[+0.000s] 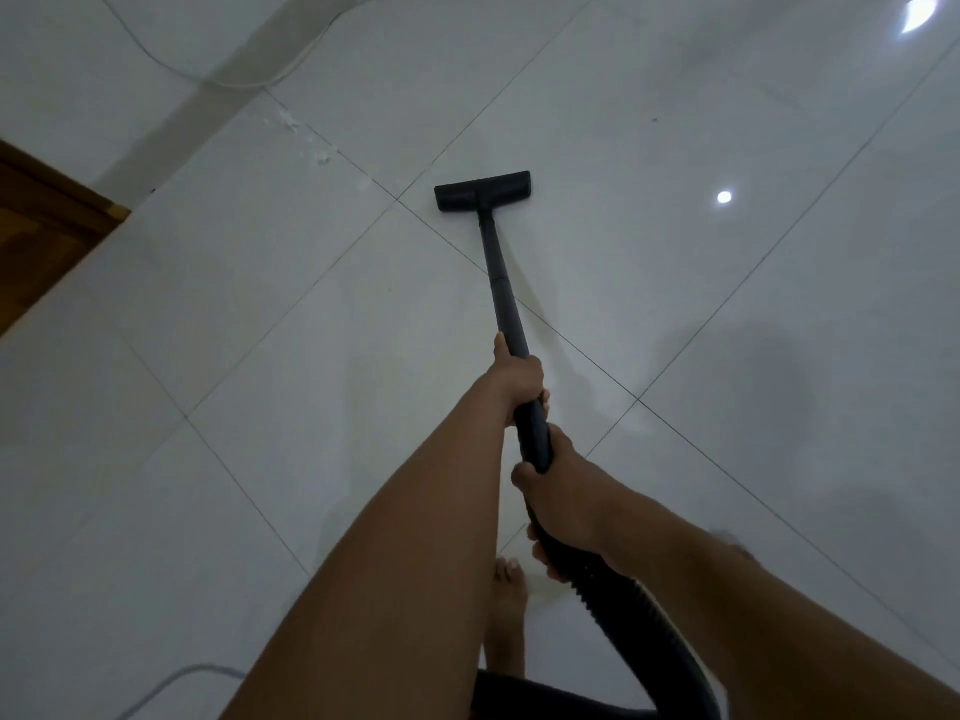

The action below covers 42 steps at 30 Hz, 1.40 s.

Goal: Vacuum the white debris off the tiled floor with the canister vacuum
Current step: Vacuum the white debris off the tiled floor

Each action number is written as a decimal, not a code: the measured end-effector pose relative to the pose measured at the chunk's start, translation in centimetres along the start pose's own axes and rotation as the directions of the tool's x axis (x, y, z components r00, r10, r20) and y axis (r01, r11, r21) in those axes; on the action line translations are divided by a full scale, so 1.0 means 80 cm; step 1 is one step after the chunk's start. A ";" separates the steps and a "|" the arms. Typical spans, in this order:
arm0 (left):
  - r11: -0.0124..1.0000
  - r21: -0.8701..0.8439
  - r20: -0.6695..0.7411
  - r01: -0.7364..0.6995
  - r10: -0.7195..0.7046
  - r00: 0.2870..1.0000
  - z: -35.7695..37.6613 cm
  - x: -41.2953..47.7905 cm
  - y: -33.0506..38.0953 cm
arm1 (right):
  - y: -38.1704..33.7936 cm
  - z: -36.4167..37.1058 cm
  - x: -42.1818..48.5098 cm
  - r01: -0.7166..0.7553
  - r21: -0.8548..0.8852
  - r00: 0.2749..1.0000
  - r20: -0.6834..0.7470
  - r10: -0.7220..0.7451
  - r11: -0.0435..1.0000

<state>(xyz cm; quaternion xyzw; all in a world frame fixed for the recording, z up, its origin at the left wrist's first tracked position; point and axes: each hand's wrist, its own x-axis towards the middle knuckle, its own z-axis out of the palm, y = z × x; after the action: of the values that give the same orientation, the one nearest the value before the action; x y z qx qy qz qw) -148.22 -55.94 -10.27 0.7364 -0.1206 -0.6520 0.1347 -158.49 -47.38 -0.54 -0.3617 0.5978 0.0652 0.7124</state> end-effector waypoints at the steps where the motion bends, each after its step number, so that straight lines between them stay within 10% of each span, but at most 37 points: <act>1: 1.000 -0.003 -0.007 0.005 -0.005 1.000 0.008 -0.002 0.004 | 0.002 -0.009 0.001 0.008 -0.026 1.000 0.009 -0.008 1.000; 20: 0.956 -0.277 -0.029 0.098 -0.110 0.994 0.227 -0.108 0.006 | 0.050 -0.241 -0.167 -0.154 -0.286 0.968 0.151 0.203 0.946; 42: 0.920 -0.390 -0.086 0.048 -0.089 0.992 0.198 -0.069 0.058 | 0.009 -0.248 -0.102 -0.047 -0.325 0.991 0.106 0.085 0.945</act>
<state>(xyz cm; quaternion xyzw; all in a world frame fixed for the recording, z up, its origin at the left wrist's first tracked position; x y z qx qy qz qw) -164.60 -59.01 -5.29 0.7313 0.0433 -0.6289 0.2603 -177.05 -55.86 5.99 -0.4481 0.5474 0.2070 0.6758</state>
